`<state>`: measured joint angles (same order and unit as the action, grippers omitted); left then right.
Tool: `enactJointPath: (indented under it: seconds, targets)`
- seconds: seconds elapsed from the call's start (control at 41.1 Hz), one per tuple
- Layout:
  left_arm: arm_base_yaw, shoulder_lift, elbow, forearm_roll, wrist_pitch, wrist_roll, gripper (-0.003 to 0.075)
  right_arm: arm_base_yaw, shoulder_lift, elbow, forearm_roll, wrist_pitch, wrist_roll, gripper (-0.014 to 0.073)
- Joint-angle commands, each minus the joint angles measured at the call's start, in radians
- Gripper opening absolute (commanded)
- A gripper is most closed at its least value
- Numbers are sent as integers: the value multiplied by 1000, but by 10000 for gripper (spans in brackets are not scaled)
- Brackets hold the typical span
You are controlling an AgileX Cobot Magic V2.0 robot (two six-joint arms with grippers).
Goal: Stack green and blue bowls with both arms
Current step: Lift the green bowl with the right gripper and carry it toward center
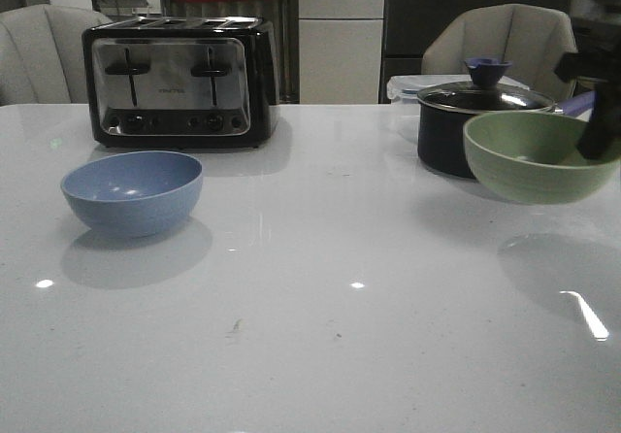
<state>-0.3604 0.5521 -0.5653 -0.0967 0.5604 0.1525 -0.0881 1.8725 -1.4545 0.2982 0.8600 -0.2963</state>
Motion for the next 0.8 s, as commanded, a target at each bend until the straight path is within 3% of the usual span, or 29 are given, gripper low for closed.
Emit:
enactJointPath:
  seconds: [0.0, 0.389, 0.584, 0.778]
  targets:
    - [-8, 8, -30, -10, -81, -2, 580, 93, -94, -38, 21, 1, -27, 66]
    - [-8, 8, -30, -10, -81, -2, 580, 426, -67, -34, 15, -18, -27, 66]
    - [-8, 8, -30, -10, -81, -2, 580, 503, 14, -34, 15, -26, -27, 66]
    - [-8, 8, -30, -10, -81, -2, 580, 510, 60, -34, 14, -60, -27, 74]
